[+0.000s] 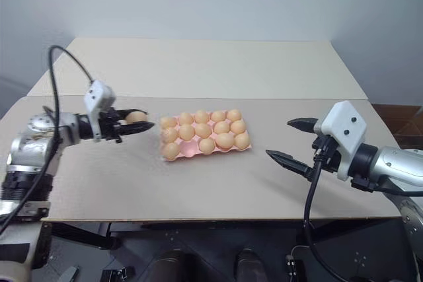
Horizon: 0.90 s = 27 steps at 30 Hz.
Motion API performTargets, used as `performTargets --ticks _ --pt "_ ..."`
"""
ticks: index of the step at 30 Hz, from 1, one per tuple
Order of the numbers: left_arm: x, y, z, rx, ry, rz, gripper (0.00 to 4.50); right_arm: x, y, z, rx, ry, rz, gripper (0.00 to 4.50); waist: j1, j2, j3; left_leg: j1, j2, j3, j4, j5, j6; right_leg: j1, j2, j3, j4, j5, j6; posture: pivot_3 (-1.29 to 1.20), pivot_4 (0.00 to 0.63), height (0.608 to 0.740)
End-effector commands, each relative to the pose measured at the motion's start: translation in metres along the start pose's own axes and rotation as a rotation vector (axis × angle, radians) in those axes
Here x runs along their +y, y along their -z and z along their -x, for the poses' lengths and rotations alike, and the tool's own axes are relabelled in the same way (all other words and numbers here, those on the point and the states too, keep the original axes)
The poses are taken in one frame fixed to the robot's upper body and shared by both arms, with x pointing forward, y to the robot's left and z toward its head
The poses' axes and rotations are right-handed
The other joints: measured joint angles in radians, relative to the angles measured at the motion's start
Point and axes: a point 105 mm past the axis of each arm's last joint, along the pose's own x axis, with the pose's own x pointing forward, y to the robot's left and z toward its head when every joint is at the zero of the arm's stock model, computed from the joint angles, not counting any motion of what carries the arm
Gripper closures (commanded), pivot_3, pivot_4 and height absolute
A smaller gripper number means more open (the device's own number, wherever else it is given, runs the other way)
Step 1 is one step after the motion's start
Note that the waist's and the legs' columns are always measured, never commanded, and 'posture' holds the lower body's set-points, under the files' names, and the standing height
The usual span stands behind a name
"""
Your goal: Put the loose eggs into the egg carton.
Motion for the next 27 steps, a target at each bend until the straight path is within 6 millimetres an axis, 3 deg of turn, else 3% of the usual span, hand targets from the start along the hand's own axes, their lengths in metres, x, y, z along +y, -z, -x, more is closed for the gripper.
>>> performTargets --ticks 1,5,8,11,15,18,20,23,25,27 --pt "-0.024 -0.019 -0.025 -0.036 0.121 -0.04 2.2 -0.001 -0.009 0.002 -0.029 0.028 0.038 0.0 -0.005 0.0 0.0 0.0 0.0 0.0 0.0 0.0 0.0 0.0 0.0 0.0 0.0 0.0 0.0 0.0 0.15 0.74" --pt "-0.037 -0.012 -0.055 0.001 0.172 -0.05 2.2 -0.001 -0.009 0.006 -0.028 0.05 0.039 0.0 -0.011 0.0 0.0 0.0 0.0 -0.001 0.0 0.0 0.0 -0.001 0.001 0.002 0.0 0.0 0.0 0.0 0.15 0.74" --pt "-0.042 -0.006 -0.062 0.031 0.198 -0.064 2.2 0.001 -0.009 0.008 -0.027 0.064 0.04 0.0 -0.016 0.0 0.0 0.0 0.0 -0.003 -0.001 0.0 0.0 -0.001 0.002 0.002 0.0 0.0 0.0 0.0 0.15 0.74" --pt "-0.04 -0.002 -0.062 0.075 0.198 -0.074 1.45 0.002 -0.01 0.01 -0.027 0.076 0.038 0.0 -0.017 0.0 0.0 0.0 0.0 -0.005 -0.001 0.0 0.001 -0.002 0.002 0.003 0.0 0.0 0.0 0.0 0.15 0.74" --pt "-0.037 -0.006 -0.056 0.067 0.197 -0.077 0.12 0.002 -0.01 0.01 -0.031 0.084 0.037 0.0 -0.015 0.0 0.0 0.0 0.0 -0.005 -0.001 0.0 0.001 -0.001 0.001 0.003 0.0 0.0 0.0 0.0 0.15 0.74" --pt "-0.034 -0.019 -0.049 0.008 0.182 -0.069 0.02 0.0 -0.011 0.009 -0.034 0.086 0.037 0.0 -0.015 0.0 0.0 0.0 0.0 -0.005 -0.001 0.0 0.001 -0.001 0.001 0.003 0.0 0.0 0.0 0.0 0.15 0.74" --pt "-0.03 -0.033 -0.036 -0.044 0.162 -0.079 0.02 0.0 -0.011 0.009 -0.037 0.082 0.038 0.0 -0.016 0.0 0.0 0.0 0.0 -0.005 -0.001 0.0 0.001 -0.002 0.001 0.003 0.0 0.0 0.0 0.0 0.15 0.74" --pt "-0.018 -0.054 0.004 -0.12 0.101 -0.083 0.02 -0.001 -0.011 0.006 -0.046 0.055 0.037 0.0 -0.023 0.0 0.0 0.0 0.001 -0.006 -0.001 0.0 0.001 -0.003 0.002 0.003 0.0 0.0 0.0 0.0 0.15 0.74" --pt "-0.012 -0.054 0.026 -0.114 0.059 -0.091 0.02 -0.001 -0.009 0.004 -0.047 0.039 0.035 0.0 -0.033 0.0 0.0 0.0 0.001 -0.006 -0.001 0.0 0.001 -0.003 0.002 0.003 0.0 0.0 0.0 0.0 0.15 0.74" --pt "-0.003 -0.044 0.061 -0.094 -0.019 -0.118 0.02 -0.003 -0.006 -0.002 -0.047 0.009 0.036 0.0 -0.038 0.001 -0.001 0.002 0.001 -0.005 -0.002 0.0 0.001 -0.002 0.002 0.004 0.0 0.0 0.0 0.0 0.15 0.74"
